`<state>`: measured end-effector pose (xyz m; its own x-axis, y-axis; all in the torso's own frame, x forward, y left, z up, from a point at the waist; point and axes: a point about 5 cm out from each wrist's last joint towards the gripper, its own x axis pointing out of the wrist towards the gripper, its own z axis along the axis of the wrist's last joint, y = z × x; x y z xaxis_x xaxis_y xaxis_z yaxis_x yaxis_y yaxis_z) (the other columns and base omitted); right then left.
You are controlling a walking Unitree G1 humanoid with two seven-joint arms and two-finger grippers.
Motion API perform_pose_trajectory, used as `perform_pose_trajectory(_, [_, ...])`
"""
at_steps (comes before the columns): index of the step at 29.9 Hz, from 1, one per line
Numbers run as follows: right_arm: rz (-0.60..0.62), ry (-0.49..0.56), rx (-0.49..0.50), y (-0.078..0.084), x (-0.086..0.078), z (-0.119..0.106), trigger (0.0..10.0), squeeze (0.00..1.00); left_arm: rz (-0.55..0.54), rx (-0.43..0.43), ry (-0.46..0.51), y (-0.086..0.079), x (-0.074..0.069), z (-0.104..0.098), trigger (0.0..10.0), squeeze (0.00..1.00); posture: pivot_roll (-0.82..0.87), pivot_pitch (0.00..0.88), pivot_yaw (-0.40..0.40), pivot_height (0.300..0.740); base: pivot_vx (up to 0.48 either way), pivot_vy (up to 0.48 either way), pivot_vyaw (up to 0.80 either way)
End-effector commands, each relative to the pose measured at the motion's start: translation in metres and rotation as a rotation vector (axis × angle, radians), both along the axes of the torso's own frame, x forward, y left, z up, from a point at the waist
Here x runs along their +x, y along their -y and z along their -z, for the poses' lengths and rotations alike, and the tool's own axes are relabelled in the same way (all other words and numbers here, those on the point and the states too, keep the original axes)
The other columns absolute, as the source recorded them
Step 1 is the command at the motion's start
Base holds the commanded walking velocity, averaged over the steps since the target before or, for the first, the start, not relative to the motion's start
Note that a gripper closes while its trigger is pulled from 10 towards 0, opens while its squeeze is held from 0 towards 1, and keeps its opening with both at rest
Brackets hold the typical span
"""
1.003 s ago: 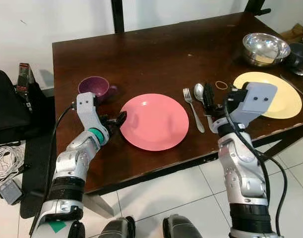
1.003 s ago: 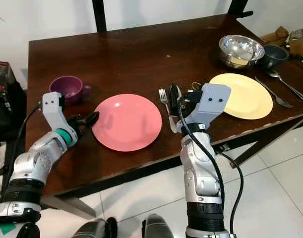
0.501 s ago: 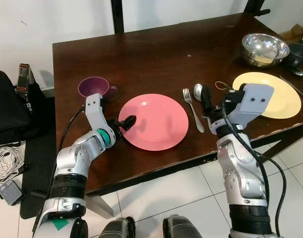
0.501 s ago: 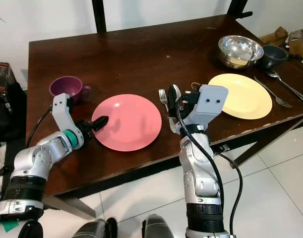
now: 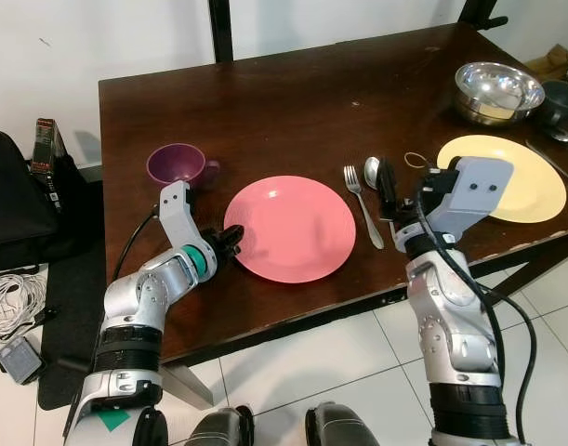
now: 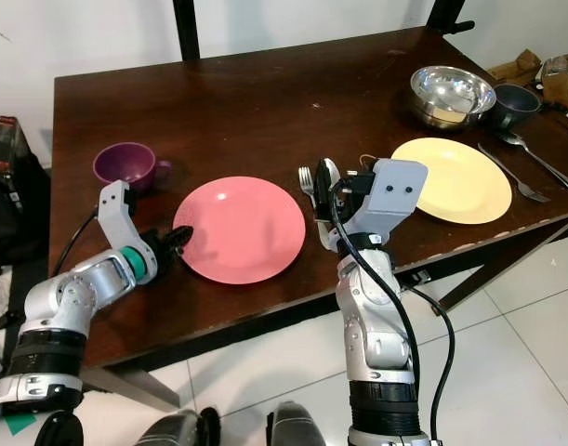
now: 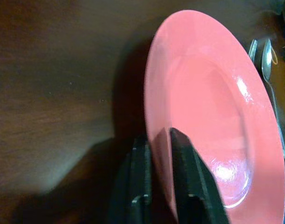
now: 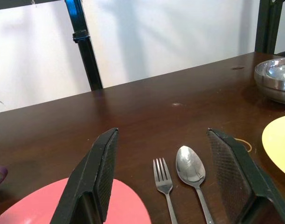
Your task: Setting the table
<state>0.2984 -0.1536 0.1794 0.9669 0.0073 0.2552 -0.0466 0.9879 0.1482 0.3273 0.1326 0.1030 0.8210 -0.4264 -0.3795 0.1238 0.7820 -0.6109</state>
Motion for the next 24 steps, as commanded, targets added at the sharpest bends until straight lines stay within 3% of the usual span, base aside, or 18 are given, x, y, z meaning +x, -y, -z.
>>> perform_pose_trajectory(1, [0.000,-0.005,0.006,0.000,-0.001,0.000,10.0,0.00,-0.005,-0.018,-0.023,0.000,0.000,0.002,0.0,0.00,-0.14,0.006,0.064,0.740,0.000,0.000,0.00])
perform_pose_trajectory(14, [-0.005,-0.004,-0.001,0.001,0.000,0.000,10.0,0.00,-0.040,-0.084,-0.015,-0.001,0.002,-0.002,0.0,0.00,-0.15,0.000,0.058,0.740,0.000,0.000,0.00])
perform_pose_trajectory(15, [-0.005,-0.003,-0.002,0.001,0.000,0.000,10.0,0.00,-0.062,-0.128,0.022,-0.002,0.004,-0.009,0.0,0.00,-0.15,0.000,0.057,0.740,0.000,0.000,0.00])
perform_pose_trajectory(16, [-0.006,-0.003,-0.003,0.001,0.000,0.000,10.0,0.00,-0.076,-0.176,0.053,-0.003,0.006,-0.016,10.0,0.00,-0.15,0.000,0.056,0.740,0.000,0.000,0.00])
perform_pose_trajectory(20, [-0.006,-0.003,-0.003,0.001,0.000,0.000,10.0,0.00,-0.085,-0.209,0.072,-0.004,0.007,-0.021,10.0,0.00,-0.15,0.000,0.056,0.740,0.000,0.000,0.00])
perform_pose_trajectory(21, [-0.007,-0.002,-0.003,0.001,0.000,-0.001,10.0,0.00,-0.103,-0.275,0.107,-0.006,0.009,-0.029,10.0,0.00,-0.15,0.000,0.053,0.740,0.000,0.000,0.00])
perform_pose_trajectory(22, [-0.007,-0.002,-0.003,0.001,0.000,-0.001,10.0,0.00,-0.103,-0.275,0.107,-0.006,0.009,-0.029,10.0,0.00,-0.15,0.000,0.053,0.740,0.000,0.000,0.00])
perform_pose_trajectory(23, [-0.008,-0.001,-0.004,0.001,0.001,-0.001,10.0,0.00,-0.133,-0.375,0.181,-0.010,0.013,-0.044,10.0,0.00,-0.14,0.000,0.051,0.740,0.000,0.000,0.00])
perform_pose_trajectory(24, [-0.008,-0.001,-0.004,0.001,0.001,-0.001,10.0,0.00,-0.133,-0.375,0.181,-0.010,0.013,-0.044,10.0,0.00,-0.14,0.000,0.051,0.740,0.000,0.000,0.00])
